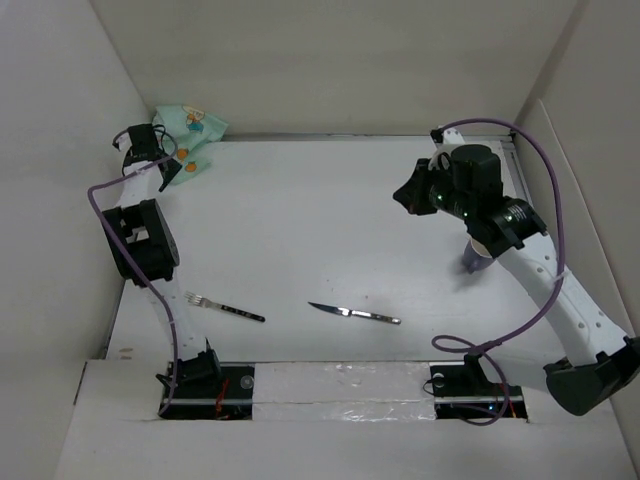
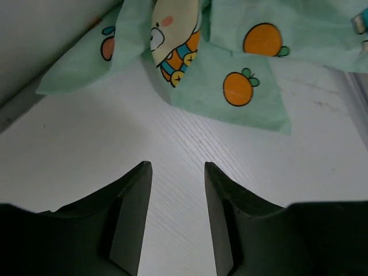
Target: Set the dinner table for one person
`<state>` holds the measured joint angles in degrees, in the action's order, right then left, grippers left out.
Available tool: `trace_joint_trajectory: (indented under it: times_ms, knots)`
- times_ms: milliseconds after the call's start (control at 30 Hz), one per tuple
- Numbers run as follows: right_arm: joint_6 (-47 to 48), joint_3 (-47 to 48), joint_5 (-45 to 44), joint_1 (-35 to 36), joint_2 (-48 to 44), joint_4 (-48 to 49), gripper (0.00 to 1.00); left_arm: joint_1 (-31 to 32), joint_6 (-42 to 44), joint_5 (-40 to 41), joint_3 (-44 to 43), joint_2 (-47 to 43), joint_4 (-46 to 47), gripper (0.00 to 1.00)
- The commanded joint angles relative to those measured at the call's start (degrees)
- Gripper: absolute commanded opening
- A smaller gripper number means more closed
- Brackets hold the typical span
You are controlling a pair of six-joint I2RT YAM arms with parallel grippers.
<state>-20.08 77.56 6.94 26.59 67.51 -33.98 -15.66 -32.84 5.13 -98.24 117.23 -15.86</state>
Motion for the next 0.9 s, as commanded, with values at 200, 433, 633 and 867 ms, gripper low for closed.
trace_joint_trajectory:
  times_ms: [200, 433, 633, 867]
  knots:
    - [0.92, 4.27, 1.85, 1.00, 5.62, 1.63, 0.00, -2.44, -1.70, -2.93, -11.43, 10.90, 1.09, 0.52]
    - [0.65, 5.67, 1.15, 2.06, 8.69, 1.89, 0.00, -2.44, 1.73, -0.03, -21.30, 21.10, -0.85, 0.54]
    - [1.00, 7.69, 0.18, 2.59, 10.98, -0.47, 0.00, -2.44, 1.03, -0.20, -24.89, 25.94, -0.93, 0.32]
    - [1.09, 8.93, -0.26, 2.59, 13.00, 0.93, 0.00, 2.30, 1.81, -7.15, -24.46, 22.17, 0.92, 0.00]
